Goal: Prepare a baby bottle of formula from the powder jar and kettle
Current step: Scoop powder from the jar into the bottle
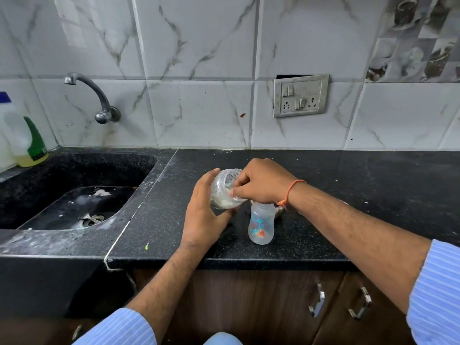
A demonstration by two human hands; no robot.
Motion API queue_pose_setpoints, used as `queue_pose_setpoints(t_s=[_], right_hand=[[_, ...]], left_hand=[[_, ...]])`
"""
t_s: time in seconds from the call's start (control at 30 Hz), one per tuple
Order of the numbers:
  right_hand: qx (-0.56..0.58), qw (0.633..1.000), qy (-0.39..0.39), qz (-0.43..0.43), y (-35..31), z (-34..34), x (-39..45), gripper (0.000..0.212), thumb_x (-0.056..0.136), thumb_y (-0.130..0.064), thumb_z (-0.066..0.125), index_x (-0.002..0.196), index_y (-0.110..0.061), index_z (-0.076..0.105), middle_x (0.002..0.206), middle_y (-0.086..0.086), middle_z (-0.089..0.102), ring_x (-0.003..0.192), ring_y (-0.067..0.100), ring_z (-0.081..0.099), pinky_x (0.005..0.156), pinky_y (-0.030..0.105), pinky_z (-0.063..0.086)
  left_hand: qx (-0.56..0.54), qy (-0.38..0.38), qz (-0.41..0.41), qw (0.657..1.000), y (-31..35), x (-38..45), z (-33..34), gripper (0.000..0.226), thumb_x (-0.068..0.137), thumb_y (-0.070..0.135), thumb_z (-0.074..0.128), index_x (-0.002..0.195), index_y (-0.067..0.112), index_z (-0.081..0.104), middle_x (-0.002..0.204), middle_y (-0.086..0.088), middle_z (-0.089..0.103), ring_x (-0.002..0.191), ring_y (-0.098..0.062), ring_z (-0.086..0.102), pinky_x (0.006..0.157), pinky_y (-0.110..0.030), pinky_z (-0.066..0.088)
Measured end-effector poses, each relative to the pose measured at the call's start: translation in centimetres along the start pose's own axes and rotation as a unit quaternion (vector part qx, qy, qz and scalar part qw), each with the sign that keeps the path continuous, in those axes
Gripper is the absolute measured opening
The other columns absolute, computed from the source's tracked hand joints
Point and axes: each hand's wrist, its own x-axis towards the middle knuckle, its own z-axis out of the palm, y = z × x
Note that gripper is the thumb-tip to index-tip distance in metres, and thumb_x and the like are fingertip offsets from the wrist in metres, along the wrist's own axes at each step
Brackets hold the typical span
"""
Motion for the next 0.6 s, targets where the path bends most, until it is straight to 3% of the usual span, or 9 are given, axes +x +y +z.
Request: queue_pose_setpoints(t_s=[0.1, 0.2, 0.3, 0.4, 0.6], right_hand=[[0.099, 0.994, -0.007, 0.033, 0.3, -0.7, 0.0, 0.01, 0.087, -0.033, 0.084, 0.086, -0.024, 0.087, 0.052, -0.004, 0.063, 0.041, 0.01, 0.051, 0.05, 0.024, 0.043], [0.215, 0.972, -0.014, 0.091, 0.9, -1.3, -0.1, 0.011, 0.088, -0.024, 0.082, 0.09, -0.013, 0.085, 0.05, 0.004, 0.049, 0.036, 0.014, 0.041, 0.045, 0.022, 0.03], [0.291, 0.945, -0.034, 0.148, 1.4, -1.9, -0.2, 0.021, 0.093, -0.018, 0.077, 0.104, -0.001, 0.08, 0.049, -0.001, 0.044, 0.033, 0.009, 0.038, 0.038, 0.015, 0.024], [0.351, 0.917, -0.037, 0.188, 2.0, -2.6, -0.2, 0.018, 0.095, -0.019, 0.074, 0.103, -0.004, 0.08, 0.049, -0.006, 0.043, 0.034, 0.007, 0.037, 0.037, 0.013, 0.022], [0.413, 0.88, -0.041, 0.232, 4.1, -3.1, -0.4, 0.015, 0.096, -0.024, 0.072, 0.089, -0.013, 0.08, 0.049, -0.007, 0.042, 0.034, 0.004, 0.036, 0.035, 0.012, 0.021]], left_hand=[[0.009, -0.008, -0.011, 1.0, -0.1, 0.1, -0.1, 0.096, 0.079, 0.022, 0.1, 0.159, 0.027, 0.048, 0.154, 0.013, 0.056, 0.141, -0.002, 0.054, 0.11, -0.006, 0.039], [0.016, -0.008, -0.025, 1.0, -0.2, 0.3, -0.1, 0.098, 0.077, 0.027, 0.101, 0.16, 0.028, 0.047, 0.154, 0.014, 0.055, 0.141, 0.001, 0.052, 0.111, -0.005, 0.037], [0.018, -0.006, -0.031, 0.999, -0.1, 0.3, -0.1, 0.1, 0.077, 0.033, 0.101, 0.16, 0.028, 0.047, 0.153, 0.016, 0.054, 0.143, 0.001, 0.051, 0.115, -0.012, 0.04], [0.02, -0.008, -0.039, 0.999, 0.0, 0.2, -0.1, 0.101, 0.076, 0.038, 0.101, 0.16, 0.027, 0.045, 0.153, 0.015, 0.054, 0.144, -0.004, 0.051, 0.119, -0.024, 0.043], [0.026, -0.011, -0.066, 0.997, 0.2, 0.2, -0.3, 0.103, 0.076, 0.04, 0.1, 0.161, 0.031, 0.043, 0.153, 0.019, 0.051, 0.141, 0.004, 0.048, 0.111, -0.006, 0.033]])
